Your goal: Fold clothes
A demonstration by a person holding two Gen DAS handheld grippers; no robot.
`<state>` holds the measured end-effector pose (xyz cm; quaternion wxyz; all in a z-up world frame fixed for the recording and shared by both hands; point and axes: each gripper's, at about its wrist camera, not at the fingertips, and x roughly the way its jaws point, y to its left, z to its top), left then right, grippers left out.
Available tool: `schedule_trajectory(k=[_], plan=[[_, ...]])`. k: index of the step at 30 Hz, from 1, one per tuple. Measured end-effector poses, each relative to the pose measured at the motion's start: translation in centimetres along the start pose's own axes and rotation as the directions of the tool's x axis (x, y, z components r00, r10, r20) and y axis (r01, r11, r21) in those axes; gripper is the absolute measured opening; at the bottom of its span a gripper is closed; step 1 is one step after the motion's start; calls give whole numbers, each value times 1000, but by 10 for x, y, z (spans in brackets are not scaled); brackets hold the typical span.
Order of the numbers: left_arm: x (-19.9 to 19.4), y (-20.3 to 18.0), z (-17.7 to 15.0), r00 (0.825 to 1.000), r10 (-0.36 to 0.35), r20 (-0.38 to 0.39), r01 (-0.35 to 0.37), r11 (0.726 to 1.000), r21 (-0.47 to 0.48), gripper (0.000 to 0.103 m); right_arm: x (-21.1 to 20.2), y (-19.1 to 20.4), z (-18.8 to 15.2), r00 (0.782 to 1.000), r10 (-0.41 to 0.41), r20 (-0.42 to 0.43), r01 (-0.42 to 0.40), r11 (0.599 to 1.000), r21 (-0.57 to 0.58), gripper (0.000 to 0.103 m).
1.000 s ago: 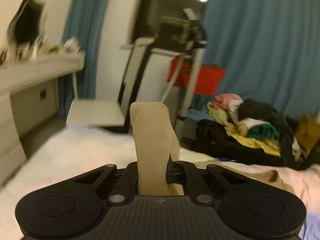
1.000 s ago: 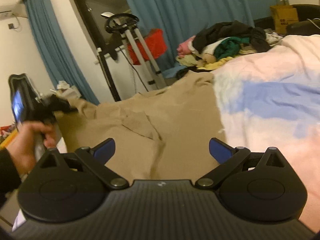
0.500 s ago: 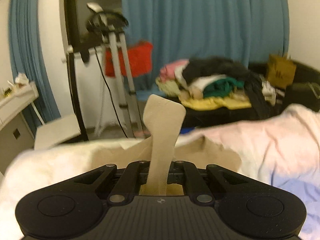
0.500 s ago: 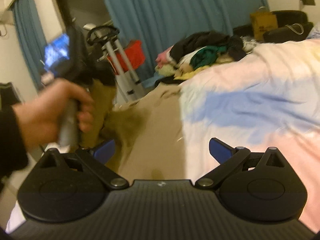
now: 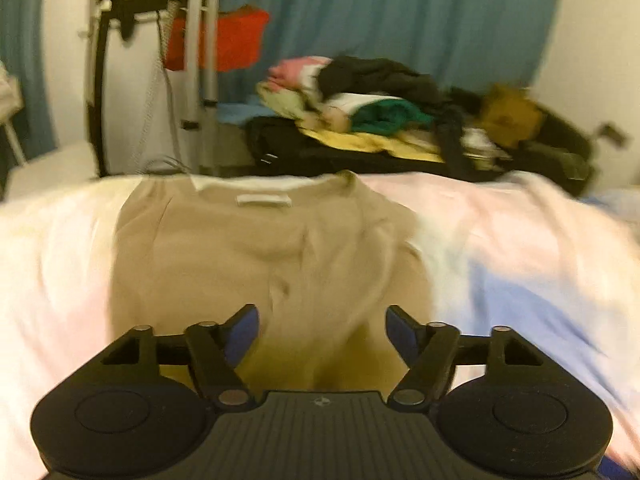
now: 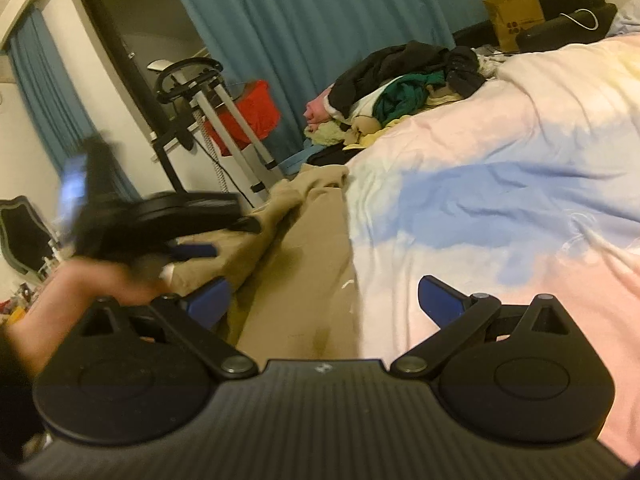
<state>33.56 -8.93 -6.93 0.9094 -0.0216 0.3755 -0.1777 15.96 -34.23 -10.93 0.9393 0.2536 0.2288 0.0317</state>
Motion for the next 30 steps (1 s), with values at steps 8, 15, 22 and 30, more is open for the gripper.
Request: schedule_trajectory(k=[8, 15, 22, 30], plan=[[-137, 124, -128, 967, -132, -216, 92, 978, -187, 78, -22, 18, -4, 998, 56, -17, -56, 998, -13, 102], [-154, 176, -189, 901, -171, -399, 91, 973, -210, 65, -48, 27, -10, 999, 22, -48, -21, 1000, 12, 102], [-156, 136, -193, 853, -141, -502, 169, 986, 11, 28, -78, 27, -18, 998, -16, -56, 17, 1000, 16, 102], [-214, 67, -188, 938, 29, -345, 104, 927, 359, 2, -77, 32, -23, 997, -15, -79, 13, 1000, -19, 102]])
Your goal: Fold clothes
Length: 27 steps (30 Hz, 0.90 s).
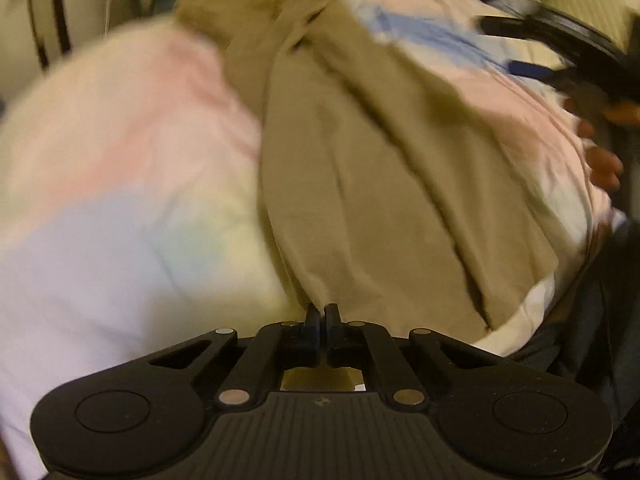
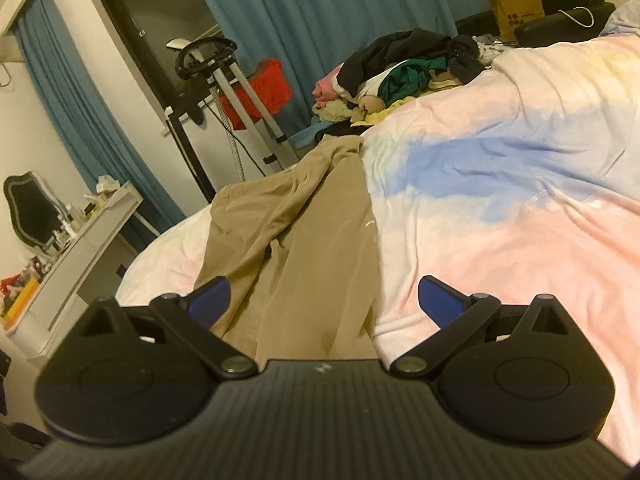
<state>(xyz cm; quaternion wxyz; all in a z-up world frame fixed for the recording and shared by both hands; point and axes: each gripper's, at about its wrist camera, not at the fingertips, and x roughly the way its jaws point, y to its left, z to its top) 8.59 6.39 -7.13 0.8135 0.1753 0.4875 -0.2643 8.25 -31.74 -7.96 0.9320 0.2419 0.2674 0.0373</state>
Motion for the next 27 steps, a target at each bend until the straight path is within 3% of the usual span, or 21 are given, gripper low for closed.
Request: schedule_trajectory(k=[6, 12, 16, 18, 20, 22, 24, 27], plan=[[-44, -98, 4, 983, 125, 135, -146, 976, 162, 2, 0, 1, 3, 1000, 29, 0, -29, 1000, 1, 102], [-12, -152, 6, 986, 101, 133, -125, 974, 191, 1, -2, -1, 5, 997, 70, -13, -69, 997, 20, 102], [36, -165, 6, 998, 49, 44, -55, 987, 149, 3, -3, -4, 6, 997, 72, -38, -71, 997, 18, 102], [56, -162, 8, 999, 34, -21, -31, 993, 110, 9, -2, -8, 5, 995, 67, -73, -66, 998, 21, 102], [61, -148, 9, 997, -47, -67, 48, 999, 18, 31, -2, -14, 0, 991, 68, -116, -64, 997, 37, 102], [54, -126, 8, 991, -128, -49, 122, 987, -101, 40, -5, -22, -6, 982, 94, -162, -83, 994, 72, 101], [45, -100, 6, 981, -193, -6, 187, 956, -225, 46, -12, -30, -14, 974, 129, -187, -108, 987, 120, 101], [38, -62, -7, 972, -225, 63, 231, 893, -385, 53, -27, -40, -28, 962, 193, -193, -151, 965, 213, 101]])
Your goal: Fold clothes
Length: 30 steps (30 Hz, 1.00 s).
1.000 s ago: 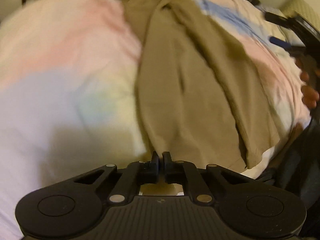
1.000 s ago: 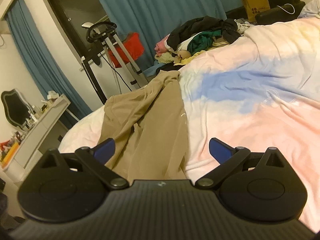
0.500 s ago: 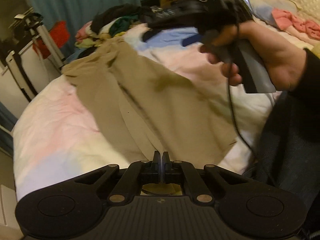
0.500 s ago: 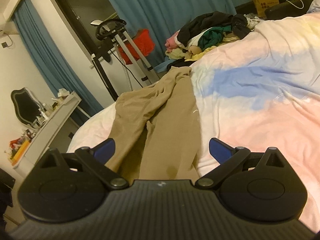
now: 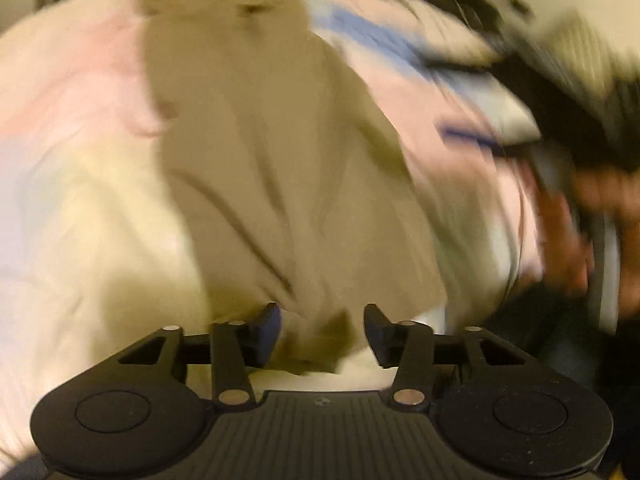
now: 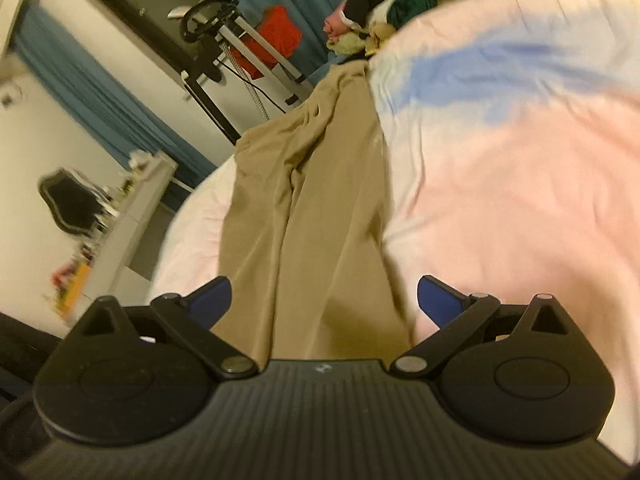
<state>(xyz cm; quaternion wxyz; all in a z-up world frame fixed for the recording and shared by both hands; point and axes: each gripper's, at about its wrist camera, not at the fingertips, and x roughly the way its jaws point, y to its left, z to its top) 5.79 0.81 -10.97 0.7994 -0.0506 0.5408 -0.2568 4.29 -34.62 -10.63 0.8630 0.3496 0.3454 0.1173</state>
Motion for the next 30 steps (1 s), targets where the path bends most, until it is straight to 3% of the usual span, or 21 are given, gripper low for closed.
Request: schedule_trajectory(k=[1, 3, 4, 8, 12, 15, 16, 17, 18, 20, 24, 28, 30], plan=[[-3, 16, 0, 1000, -17, 16, 18, 997, -72, 53, -4, -3, -6, 1000, 26, -7, -26, 999, 24, 101], [-6, 43, -2, 998, -47, 39, 54, 978, -203, 53, -3, 0, -16, 997, 63, -41, -62, 998, 32, 88], [-8, 50, -3, 998, -50, 47, 60, 971, -232, 53, 2, 4, -21, 995, 75, -70, -74, 997, 20, 76], [-13, 75, -6, 995, -59, 75, 80, 940, -330, 52, 25, 25, -45, 975, 111, -195, -120, 992, -37, 68], [-31, 59, -13, 994, -20, 110, 46, 969, -243, 53, 66, 55, -70, 949, 61, -310, -111, 983, -147, 66], [-46, 45, -23, 990, 32, 134, -10, 986, -164, 56, 83, 72, -77, 940, 39, -339, -112, 974, -199, 34], [-50, 41, -27, 988, 48, 144, -29, 990, -136, 58, 84, 76, -77, 935, 60, -350, -133, 973, -187, 16], [-54, 32, -32, 986, 59, 153, -41, 992, -116, 60, 85, 80, -77, 929, 85, -361, -156, 972, -173, 13], [-59, 27, -36, 984, 66, 167, -51, 994, -93, 62, 85, 85, -77, 926, 105, -363, -176, 970, -169, 13], [-66, 16, -36, 979, 71, 193, -64, 997, -40, 75, 82, 100, -74, 922, 149, -359, -222, 960, -172, 12], [-75, -13, -41, 960, 125, 249, -151, 985, 88, 84, 83, 132, -64, 900, 237, -365, -311, 937, -157, 11], [-53, -39, -44, 937, 259, 236, -302, 938, 169, 87, 98, 149, -58, 875, 276, -397, -344, 932, -111, 11], [-38, -48, -44, 915, 325, 238, -371, 909, 189, 88, 100, 143, -55, 864, 296, -408, -354, 932, -72, 11]])
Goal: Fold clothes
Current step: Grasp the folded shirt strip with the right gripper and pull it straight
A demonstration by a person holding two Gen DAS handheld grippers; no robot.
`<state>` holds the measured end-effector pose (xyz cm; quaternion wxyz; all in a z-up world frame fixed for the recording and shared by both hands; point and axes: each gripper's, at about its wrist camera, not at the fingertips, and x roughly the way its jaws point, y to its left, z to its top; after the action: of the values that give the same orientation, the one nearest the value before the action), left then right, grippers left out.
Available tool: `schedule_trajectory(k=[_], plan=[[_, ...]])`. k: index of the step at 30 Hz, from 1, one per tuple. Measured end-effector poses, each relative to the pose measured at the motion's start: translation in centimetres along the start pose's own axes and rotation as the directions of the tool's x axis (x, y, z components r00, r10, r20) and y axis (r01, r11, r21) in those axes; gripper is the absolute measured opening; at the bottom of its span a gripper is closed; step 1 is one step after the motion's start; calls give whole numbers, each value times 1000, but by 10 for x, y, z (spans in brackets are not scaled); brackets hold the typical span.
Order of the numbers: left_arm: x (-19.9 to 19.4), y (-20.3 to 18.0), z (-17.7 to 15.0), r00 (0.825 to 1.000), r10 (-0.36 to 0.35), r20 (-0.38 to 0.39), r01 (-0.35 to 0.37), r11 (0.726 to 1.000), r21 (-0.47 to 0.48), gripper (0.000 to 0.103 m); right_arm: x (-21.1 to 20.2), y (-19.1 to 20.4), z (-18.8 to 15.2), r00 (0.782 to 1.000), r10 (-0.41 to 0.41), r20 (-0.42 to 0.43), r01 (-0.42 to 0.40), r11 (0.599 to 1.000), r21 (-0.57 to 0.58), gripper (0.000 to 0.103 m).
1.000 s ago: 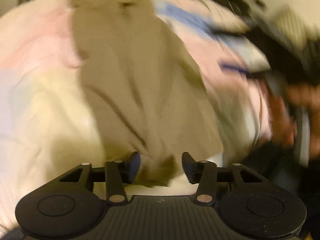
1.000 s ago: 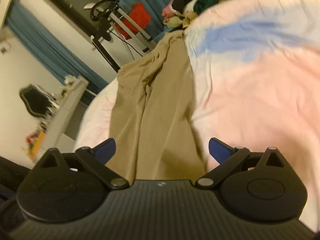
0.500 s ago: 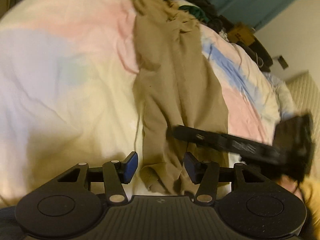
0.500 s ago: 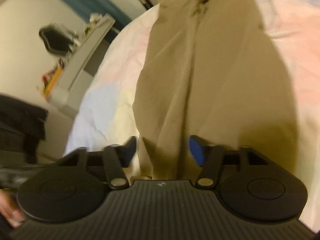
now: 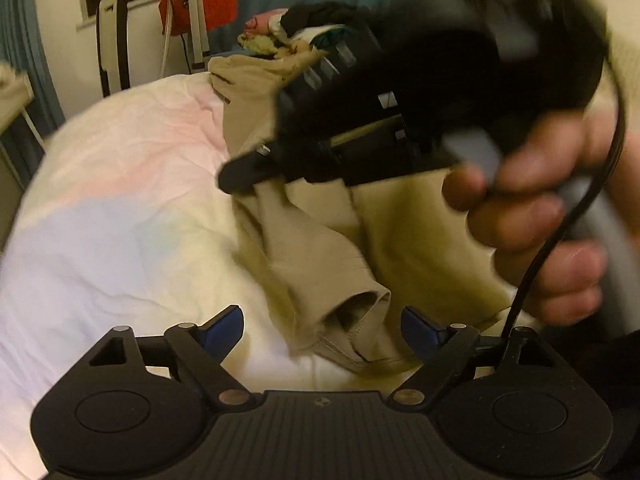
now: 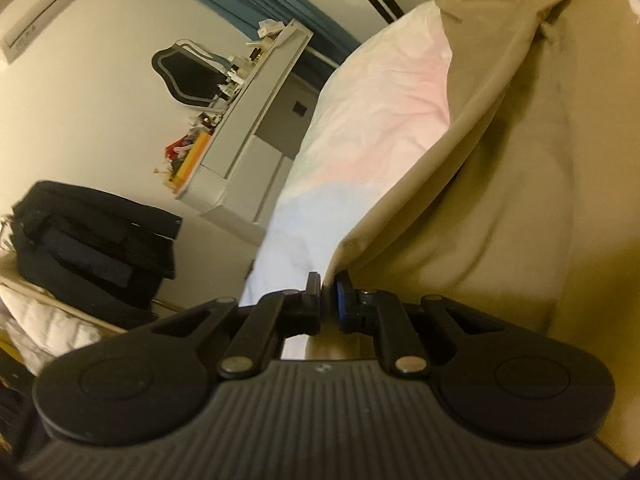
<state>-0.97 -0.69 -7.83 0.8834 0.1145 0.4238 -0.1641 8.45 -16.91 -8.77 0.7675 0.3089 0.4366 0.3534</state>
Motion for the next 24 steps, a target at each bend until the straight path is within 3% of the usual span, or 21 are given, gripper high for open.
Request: schedule_trajectory(k=[5, 8, 12, 15, 19, 24], plan=[[27, -22, 7, 996, 88, -26, -89, 996, -29, 91, -16, -20, -2, 1000, 30, 5, -30, 998, 47, 11], [28, -27, 9, 988, 155, -3, -155, 986, -53, 91, -23, -34, -5, 998, 69, 2, -69, 993, 91, 10], [24, -24, 6, 975, 220, -43, -223, 972, -76, 90, -30, -44, -5, 997, 79, 17, -81, 990, 116, 10], [19, -16, 2, 959, 266, -94, -276, 955, -113, 89, -32, -46, -5, 996, 85, 23, -88, 989, 118, 11], [6, 5, -4, 943, 298, -144, -323, 924, -203, 87, -34, -46, -11, 999, 28, 22, -30, 996, 85, 11], [-28, 31, -13, 929, 344, -137, -370, 870, -325, 85, -37, -47, -23, 999, -30, 15, 29, 998, 61, 12]])
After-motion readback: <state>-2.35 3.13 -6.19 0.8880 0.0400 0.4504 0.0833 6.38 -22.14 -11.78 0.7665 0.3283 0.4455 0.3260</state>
